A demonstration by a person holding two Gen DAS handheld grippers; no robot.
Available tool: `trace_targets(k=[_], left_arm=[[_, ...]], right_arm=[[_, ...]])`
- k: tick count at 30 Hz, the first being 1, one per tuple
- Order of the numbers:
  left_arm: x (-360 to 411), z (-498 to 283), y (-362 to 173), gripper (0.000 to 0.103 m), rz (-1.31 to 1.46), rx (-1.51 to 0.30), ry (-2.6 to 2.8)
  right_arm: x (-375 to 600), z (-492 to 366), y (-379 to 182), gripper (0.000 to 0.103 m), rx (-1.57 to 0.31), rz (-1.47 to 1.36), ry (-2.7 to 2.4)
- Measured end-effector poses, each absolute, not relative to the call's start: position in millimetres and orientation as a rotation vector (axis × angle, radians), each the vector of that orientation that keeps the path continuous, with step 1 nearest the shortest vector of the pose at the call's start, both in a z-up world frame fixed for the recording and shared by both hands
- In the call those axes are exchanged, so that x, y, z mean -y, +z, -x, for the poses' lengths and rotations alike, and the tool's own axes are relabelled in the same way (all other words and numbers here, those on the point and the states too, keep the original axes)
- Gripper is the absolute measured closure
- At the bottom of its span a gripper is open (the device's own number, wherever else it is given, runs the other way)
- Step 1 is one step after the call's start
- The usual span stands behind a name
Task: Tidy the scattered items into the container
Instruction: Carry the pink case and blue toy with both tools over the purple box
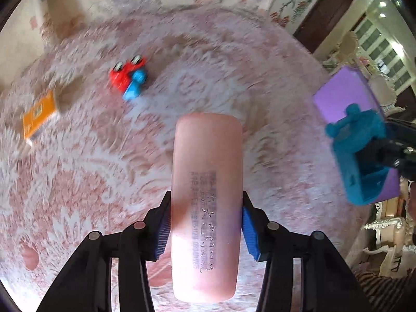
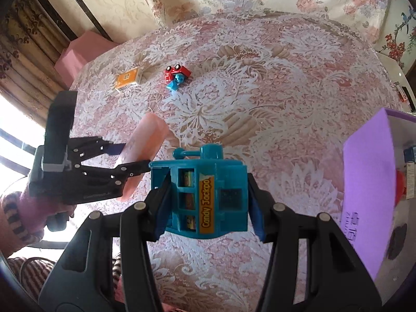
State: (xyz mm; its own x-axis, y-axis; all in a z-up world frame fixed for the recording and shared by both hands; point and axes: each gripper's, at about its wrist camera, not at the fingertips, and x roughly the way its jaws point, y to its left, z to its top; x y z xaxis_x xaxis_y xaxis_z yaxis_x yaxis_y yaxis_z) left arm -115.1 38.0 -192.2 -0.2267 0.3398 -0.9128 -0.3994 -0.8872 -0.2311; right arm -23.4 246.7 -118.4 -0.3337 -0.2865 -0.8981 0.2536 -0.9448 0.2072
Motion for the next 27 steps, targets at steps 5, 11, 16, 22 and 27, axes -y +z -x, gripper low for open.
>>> trace_targets(k=[5,11,16,22,27], left_arm=[[-84.1,171.4,-165.8,0.055,1.469,-0.079,2.135],[-128.8,149.9,-98.1,0.055,1.321,-0.085,2.081],[-189.4,102.1,-67.3,0.055,1.204,-0.123,2.015],[-283.8,10.2,-52.7,0.055,1.139,-0.18,1.918],[-376.7,-21.4,-61.8,0.055,1.173,-0.199,1.854]], right_arm=[[-277.0,6.4,-96.0,0.049,0.027,-1.544,-2.367],[-335.0,-19.1,-68.7,0.049,0.057,-1.525,-2.461],[-397.8,-43.5,-56.6,0.049,0.116,-1.533,-2.543],[-463.6,-65.1,-61.8,0.049,0.169,-1.577,-2.589],[-508.1,-78.5,-73.0,0.049,0.19,-1.625,-2.579]])
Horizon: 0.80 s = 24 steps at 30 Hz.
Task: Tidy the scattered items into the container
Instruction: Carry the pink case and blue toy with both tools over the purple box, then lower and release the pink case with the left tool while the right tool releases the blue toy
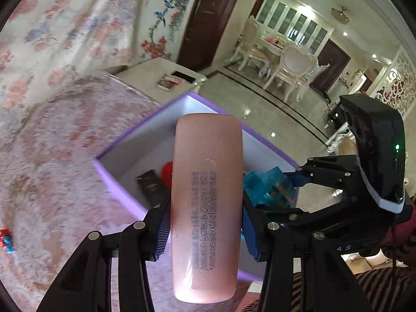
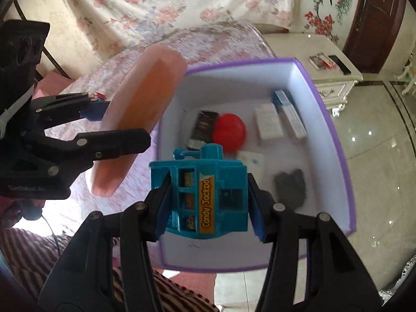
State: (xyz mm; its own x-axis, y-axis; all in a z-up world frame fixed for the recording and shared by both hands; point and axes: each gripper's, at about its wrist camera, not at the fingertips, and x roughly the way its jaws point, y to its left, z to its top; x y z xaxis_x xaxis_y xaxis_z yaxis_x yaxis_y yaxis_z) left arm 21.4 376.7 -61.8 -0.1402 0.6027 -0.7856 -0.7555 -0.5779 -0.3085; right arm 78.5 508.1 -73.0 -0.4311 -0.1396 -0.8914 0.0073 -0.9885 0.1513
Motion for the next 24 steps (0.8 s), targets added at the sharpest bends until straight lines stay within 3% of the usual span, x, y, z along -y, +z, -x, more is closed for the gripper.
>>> trace_targets(k=[11,24], left_arm=[[-432.0,-32.4,-115.8,0.055,1.396,-0.21,1.778],[-458.9,-60.2,-135.0,0.055,1.409,-0.325,1.743]], right_arm=[[-546.0,-83.9,-120.7,0.049,0.118,-1.747,-2.42],[-557.6,-77.4,-137.3,0.049,0.113,-1.768,-2.364]])
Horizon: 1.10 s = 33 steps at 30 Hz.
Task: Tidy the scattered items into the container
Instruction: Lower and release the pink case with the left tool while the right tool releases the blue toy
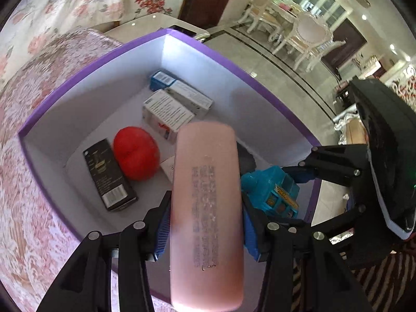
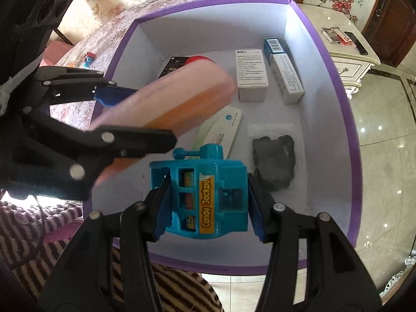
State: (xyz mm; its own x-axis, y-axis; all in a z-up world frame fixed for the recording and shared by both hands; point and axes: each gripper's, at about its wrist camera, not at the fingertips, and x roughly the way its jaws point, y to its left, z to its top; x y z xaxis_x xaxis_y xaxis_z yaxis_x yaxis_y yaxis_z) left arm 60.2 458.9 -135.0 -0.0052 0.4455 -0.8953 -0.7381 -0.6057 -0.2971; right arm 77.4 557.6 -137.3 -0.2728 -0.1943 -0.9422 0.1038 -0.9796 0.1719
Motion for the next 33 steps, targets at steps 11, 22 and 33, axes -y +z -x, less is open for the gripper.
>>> trace_targets(k=[11,22,33], left_arm=[[-470.6,-81.6,-155.2,0.054,1.525,-0.496,1.685],[-475.5,-83.5,-148.0,0.039,1.539,-0.581,1.78],[-449.7,-66.4,-111.0,0.01,1.437,-0.358,1.907]], right_arm=[[-556.9,-78.4,-153.3,0.049,0.116,-1.835,-2.271],[-562.8,-80.0,-163.6,0.046,0.151,-1.923,-2.193],[-572.2,-74.2,-137.6,0.043,0.244,-1.835,-2.33]])
